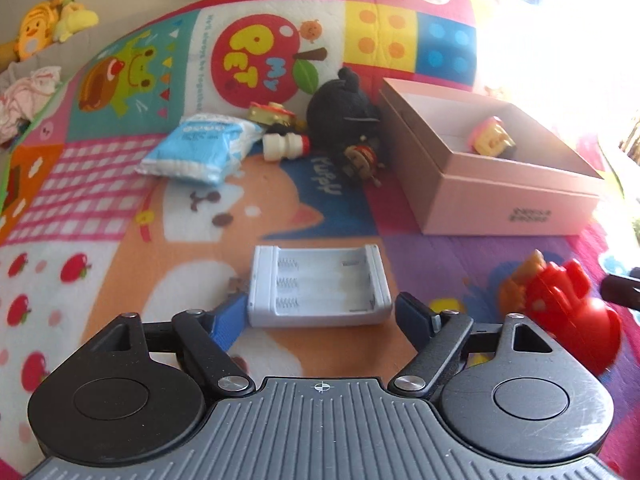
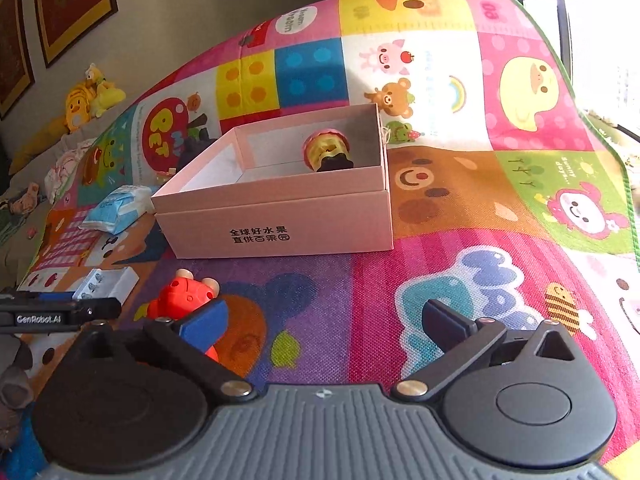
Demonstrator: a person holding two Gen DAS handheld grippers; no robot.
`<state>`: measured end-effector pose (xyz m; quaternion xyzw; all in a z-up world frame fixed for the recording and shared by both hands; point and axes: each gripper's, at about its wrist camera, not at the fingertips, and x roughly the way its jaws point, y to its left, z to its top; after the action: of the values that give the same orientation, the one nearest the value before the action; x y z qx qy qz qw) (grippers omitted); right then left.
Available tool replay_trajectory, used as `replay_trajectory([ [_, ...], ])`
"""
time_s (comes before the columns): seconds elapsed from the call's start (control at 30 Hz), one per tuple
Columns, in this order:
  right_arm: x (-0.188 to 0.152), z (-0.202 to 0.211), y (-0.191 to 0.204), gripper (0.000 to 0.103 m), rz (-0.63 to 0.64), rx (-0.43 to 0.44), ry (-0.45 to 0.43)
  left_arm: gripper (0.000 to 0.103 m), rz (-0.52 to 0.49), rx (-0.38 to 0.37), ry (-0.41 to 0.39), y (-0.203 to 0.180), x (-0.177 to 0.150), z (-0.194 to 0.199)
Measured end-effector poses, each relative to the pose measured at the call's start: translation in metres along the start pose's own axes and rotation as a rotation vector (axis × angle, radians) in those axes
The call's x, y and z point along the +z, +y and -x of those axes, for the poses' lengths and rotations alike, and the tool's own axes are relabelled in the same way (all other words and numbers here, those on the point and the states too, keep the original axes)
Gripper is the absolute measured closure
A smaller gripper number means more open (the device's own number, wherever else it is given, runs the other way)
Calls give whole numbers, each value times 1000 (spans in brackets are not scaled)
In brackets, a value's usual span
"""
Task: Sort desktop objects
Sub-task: 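Grasp the red pig toy with the right gripper while the left gripper grasps the white battery charger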
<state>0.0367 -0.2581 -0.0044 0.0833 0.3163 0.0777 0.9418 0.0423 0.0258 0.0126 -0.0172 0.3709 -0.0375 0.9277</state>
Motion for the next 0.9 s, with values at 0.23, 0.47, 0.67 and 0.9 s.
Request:
replay_trajectory([
  [0.23,0,-2,-1,0,-17,-47,6,6,-98,-277,0,-27,-21,28],
  [0.47,0,3,1,0,-8,-51,-19,3,-177,-88,-110,-30,-28,29],
  [0.67,3,28,39,0,133,146,-32,2,-52,-32,-87,-5,-21,17],
  [0.9,-9,8,81,24,307,101,44,1,60,-28,-74,13,-16,10],
])
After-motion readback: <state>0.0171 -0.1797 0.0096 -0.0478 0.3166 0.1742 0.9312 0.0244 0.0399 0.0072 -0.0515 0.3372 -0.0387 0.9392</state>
